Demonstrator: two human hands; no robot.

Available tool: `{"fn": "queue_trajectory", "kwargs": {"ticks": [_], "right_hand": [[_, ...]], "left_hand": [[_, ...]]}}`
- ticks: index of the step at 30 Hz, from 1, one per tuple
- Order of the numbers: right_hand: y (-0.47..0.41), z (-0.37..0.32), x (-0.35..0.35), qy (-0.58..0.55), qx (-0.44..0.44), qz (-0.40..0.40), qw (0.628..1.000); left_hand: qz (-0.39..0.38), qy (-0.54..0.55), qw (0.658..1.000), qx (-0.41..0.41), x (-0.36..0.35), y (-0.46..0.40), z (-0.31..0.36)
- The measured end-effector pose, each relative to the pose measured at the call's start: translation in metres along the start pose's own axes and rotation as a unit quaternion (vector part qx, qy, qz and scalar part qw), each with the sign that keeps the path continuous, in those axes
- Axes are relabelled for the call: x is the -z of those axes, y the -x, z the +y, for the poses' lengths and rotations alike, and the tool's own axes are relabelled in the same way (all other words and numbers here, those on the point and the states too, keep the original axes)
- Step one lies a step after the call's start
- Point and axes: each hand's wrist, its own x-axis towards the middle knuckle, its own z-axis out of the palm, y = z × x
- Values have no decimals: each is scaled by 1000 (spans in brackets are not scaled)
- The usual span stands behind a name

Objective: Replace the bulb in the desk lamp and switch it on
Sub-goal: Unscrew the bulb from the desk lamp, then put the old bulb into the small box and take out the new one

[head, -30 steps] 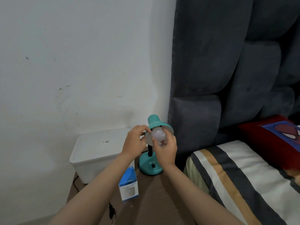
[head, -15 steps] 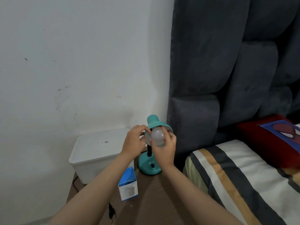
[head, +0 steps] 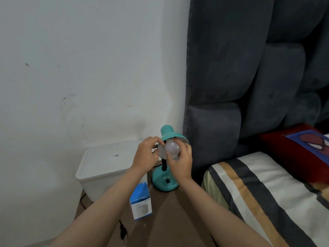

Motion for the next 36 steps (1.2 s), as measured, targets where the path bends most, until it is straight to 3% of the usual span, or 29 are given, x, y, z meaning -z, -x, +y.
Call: {"fn": "queue_trajectory", "kwargs": {"ticks": [8, 23, 29, 36], "right_hand": [[-1, 11, 4, 120, 85, -25, 989], [16, 9, 26, 10, 51, -10, 999], [64, 28, 31, -26, -4, 8, 1000], [132, 46, 22, 32, -76, -56, 995]], "left_hand": [[-7, 2, 1000, -4, 0, -3, -1], [-18, 17, 1000, 19, -3, 13, 0], [7, 3, 995, 101, 0, 69, -14], [38, -103, 966, 233, 7, 142, -66]]}}
